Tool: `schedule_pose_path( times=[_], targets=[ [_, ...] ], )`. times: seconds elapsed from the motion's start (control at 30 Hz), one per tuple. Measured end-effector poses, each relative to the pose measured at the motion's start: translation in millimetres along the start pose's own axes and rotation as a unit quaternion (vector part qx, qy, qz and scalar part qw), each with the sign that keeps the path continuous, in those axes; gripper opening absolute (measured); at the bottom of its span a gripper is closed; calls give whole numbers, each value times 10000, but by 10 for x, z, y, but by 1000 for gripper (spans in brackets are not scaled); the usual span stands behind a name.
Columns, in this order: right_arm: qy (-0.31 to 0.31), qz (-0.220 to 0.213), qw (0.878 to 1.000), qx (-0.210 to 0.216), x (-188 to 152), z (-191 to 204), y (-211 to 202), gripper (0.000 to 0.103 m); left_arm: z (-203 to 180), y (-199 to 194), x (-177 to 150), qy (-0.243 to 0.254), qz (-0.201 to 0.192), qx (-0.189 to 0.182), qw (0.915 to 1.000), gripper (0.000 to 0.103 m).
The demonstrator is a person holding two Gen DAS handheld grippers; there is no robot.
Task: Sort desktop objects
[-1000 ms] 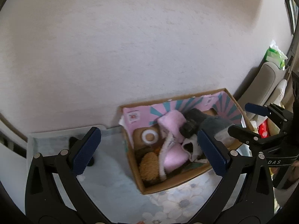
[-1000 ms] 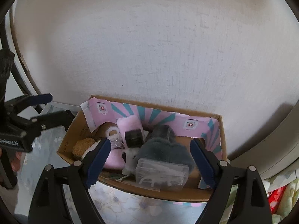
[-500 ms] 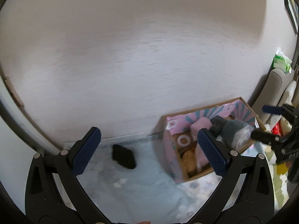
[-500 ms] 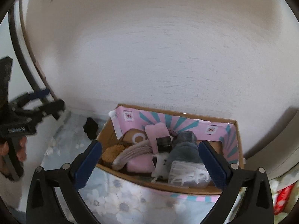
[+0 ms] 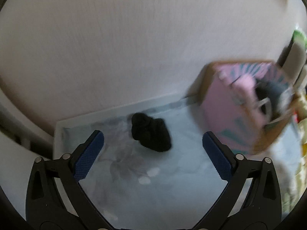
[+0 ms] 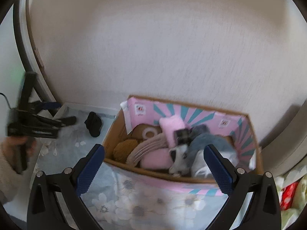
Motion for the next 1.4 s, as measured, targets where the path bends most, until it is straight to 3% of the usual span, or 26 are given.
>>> schedule_pose_path(
  times=[0.13,0.27,0.33,0.4,0.6,0.83,1.03,1.23,1.4],
  targets=[
    [131,111,9999,18,-274,181,231,103,143,456,-105,-98,232,45,9997,80],
    [76,234,9997,-27,-500,342,358,103,224,683,-167,-253,390,-62,9989,74],
    [-7,317,9994,-107,-571,377,401,103,229,714,-185,-262,442,-129,9986,51],
    [3,375,9992,-129,-613,392,423,103,206,723,-203,-187,485,-179,9985,40],
    [211,353,9991,-96,-634,369,460,103,168,656,-190,-127,398,-256,9988,20],
    [212,310,9993,-73,-575,370,438,103,137,425,-115,-204,307,-389,9986,18],
    [183,206,9996,-27,-410,280,239,103,-81,-210,78,-272,85,-704,9971,17],
    [32,287,9995,115,-186,24,-7,103,-673,-754,447,56,-52,-1181,9930,17],
    [-39,286,9995,91,-36,-332,-150,103,-1339,-959,480,372,-8,-1432,9890,17]
  ],
)
Point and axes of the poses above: each gripper's, at about its wrist camera, not at the fingertips, and y roughly the way its jaws point, z to its left, x to its top, the point moved 7 cm from there along y, roughly the way its jaws point, and after that the axes turned 14 degrees about -y, right-handed, at the moved point
